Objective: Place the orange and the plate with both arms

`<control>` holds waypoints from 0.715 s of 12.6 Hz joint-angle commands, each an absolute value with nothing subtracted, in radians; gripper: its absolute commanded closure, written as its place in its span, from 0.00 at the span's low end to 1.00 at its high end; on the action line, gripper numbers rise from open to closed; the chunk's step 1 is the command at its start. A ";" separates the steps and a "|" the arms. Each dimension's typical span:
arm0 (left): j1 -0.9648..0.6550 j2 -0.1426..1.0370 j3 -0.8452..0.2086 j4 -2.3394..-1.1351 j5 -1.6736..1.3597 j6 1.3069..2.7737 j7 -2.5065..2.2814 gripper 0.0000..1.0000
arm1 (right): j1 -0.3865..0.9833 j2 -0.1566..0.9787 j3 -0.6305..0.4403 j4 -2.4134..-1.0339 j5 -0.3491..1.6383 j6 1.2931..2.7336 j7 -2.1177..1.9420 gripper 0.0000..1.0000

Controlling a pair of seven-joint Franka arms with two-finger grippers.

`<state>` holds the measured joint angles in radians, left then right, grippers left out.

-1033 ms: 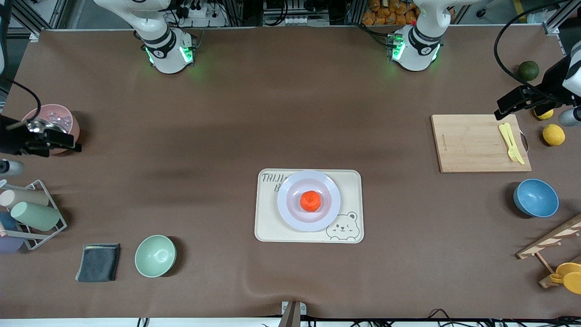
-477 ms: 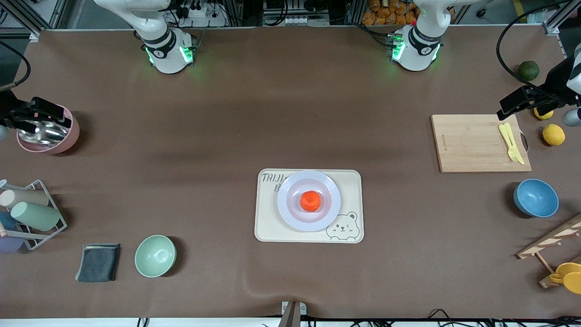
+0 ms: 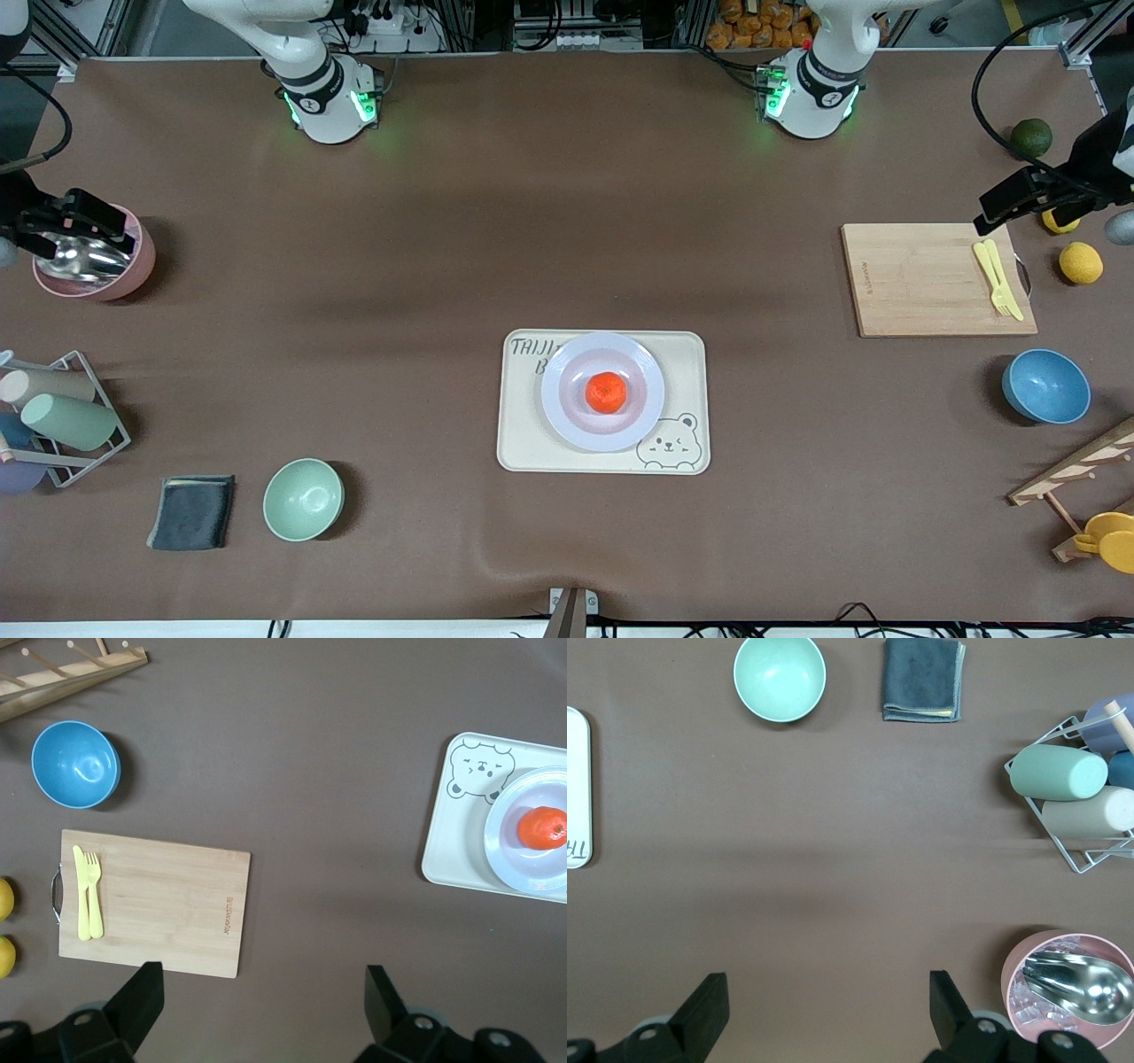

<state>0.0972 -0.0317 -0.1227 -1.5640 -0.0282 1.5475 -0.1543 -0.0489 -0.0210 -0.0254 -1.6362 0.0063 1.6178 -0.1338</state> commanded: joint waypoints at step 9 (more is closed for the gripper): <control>0.097 -0.028 -0.124 -1.516 -0.012 1.510 -0.126 0.00 | -0.074 -0.049 -0.009 -1.632 0.002 1.625 -0.114 0.00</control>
